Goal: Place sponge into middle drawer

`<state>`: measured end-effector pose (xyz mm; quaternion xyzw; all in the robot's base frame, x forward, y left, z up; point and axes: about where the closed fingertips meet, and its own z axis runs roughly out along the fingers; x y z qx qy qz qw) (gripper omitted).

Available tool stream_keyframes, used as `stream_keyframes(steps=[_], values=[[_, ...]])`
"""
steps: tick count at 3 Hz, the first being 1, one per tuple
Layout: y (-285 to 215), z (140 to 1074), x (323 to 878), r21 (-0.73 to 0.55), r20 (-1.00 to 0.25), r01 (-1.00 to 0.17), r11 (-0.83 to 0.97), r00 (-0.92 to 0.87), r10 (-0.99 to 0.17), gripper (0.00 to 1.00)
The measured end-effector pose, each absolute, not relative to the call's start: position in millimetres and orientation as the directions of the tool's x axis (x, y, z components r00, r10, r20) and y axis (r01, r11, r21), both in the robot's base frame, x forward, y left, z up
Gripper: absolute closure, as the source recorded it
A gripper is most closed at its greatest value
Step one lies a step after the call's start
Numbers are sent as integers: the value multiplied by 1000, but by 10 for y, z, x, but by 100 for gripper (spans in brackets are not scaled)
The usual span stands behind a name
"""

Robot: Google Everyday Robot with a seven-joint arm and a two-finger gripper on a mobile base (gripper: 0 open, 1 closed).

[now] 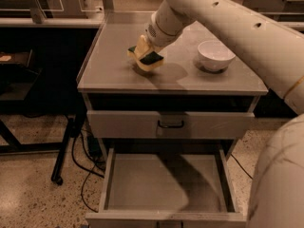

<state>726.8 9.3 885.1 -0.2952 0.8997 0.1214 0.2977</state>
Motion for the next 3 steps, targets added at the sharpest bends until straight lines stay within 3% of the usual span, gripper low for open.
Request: stream_keyframes(steps=[3], values=[[-156,9700,6367,-20,-738,-724,689,-454,-499,100]])
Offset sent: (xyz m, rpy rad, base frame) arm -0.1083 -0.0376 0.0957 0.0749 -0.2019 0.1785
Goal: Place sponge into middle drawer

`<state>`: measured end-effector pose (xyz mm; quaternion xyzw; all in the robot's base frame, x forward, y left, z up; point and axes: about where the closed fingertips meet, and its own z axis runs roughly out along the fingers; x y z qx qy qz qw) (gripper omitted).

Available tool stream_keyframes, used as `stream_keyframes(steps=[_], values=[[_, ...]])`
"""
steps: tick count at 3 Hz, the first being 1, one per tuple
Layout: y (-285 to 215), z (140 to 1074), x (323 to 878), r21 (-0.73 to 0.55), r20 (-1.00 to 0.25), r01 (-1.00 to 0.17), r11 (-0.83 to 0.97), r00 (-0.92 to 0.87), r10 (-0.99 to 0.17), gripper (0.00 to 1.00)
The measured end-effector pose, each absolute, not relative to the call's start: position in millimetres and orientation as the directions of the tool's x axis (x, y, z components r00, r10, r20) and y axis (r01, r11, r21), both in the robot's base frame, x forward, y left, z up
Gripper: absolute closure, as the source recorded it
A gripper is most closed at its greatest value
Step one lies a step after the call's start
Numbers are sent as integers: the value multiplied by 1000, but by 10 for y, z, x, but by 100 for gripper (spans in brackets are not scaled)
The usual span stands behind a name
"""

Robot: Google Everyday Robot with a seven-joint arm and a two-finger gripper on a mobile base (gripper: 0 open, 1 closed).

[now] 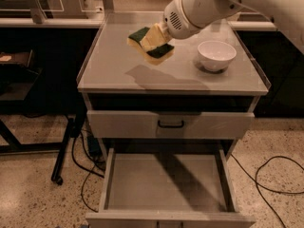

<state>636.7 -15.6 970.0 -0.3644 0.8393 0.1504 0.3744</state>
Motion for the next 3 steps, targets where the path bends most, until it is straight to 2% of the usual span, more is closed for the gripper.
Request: stream_keyframes(steps=[2,3], values=[[-246,9698,6183,-19,-739,-714,700,-461,-490,100],[-517,9125,5850,57,-671,-627,777,-600,-436,100]])
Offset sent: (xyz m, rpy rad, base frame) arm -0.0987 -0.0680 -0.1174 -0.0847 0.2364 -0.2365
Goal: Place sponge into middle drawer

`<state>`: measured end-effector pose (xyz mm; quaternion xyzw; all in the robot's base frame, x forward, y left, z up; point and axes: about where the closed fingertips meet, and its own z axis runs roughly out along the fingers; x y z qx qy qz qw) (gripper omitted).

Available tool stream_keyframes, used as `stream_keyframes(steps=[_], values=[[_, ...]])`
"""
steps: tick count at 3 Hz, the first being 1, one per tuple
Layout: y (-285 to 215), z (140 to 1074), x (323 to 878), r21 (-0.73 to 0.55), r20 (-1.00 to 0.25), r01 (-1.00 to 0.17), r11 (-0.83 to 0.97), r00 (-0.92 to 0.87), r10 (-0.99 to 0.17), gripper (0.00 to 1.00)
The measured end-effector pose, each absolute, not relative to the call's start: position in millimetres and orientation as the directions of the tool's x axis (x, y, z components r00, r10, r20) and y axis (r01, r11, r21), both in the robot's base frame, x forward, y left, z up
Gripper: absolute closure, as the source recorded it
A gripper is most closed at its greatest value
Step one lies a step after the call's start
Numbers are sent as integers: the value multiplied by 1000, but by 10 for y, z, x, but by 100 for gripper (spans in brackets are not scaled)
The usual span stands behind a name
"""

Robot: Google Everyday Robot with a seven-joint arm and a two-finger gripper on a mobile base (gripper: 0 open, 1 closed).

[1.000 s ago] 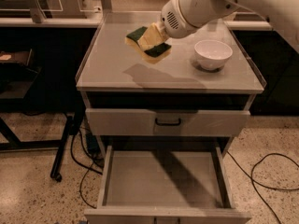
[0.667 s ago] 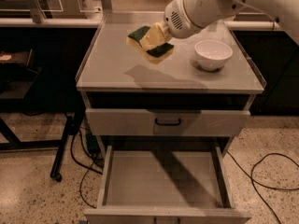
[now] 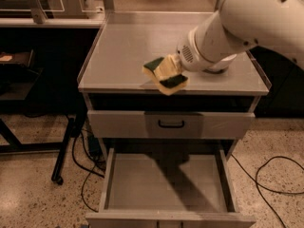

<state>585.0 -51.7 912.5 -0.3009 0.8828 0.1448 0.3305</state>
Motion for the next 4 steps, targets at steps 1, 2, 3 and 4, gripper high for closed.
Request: stream_keyframes(steps=[1,2,3,4], values=[[-500,8935,5777,66,-642,-631,773,-620,-451,100],[-496,8985,5669,58,-684,-637,769,-586,-434,100],[-632,8632,5308,57,-705,-604,795,-588,-396,100],[-727,7812,4866,57,-692,-553,831,-622,-367,100]])
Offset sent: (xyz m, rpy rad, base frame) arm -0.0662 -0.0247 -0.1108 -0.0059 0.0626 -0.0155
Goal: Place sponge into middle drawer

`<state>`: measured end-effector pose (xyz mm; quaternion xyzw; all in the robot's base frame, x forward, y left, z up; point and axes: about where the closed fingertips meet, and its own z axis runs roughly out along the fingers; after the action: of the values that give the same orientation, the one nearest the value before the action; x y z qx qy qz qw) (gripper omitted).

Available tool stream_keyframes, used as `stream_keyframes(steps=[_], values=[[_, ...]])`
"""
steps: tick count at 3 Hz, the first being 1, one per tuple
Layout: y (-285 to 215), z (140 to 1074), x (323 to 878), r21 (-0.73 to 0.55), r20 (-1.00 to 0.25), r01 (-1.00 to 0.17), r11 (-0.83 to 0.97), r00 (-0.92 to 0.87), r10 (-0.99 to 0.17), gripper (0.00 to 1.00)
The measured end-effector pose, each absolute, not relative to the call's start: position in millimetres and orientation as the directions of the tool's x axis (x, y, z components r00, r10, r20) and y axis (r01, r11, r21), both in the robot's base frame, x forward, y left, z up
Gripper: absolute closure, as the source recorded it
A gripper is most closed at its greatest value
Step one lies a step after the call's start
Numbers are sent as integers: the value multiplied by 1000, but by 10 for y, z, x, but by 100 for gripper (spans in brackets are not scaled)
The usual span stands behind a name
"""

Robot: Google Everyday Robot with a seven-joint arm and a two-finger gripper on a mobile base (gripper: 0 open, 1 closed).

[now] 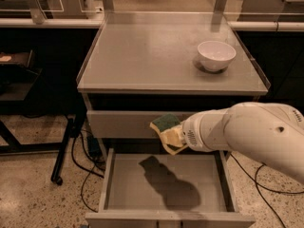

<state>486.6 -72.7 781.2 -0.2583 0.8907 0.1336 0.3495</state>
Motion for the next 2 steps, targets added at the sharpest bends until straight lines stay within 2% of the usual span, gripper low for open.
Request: stream_keyframes(steps=[2], values=[[-704,7686,4844,57,-682,-548,834,-632,-369,100]])
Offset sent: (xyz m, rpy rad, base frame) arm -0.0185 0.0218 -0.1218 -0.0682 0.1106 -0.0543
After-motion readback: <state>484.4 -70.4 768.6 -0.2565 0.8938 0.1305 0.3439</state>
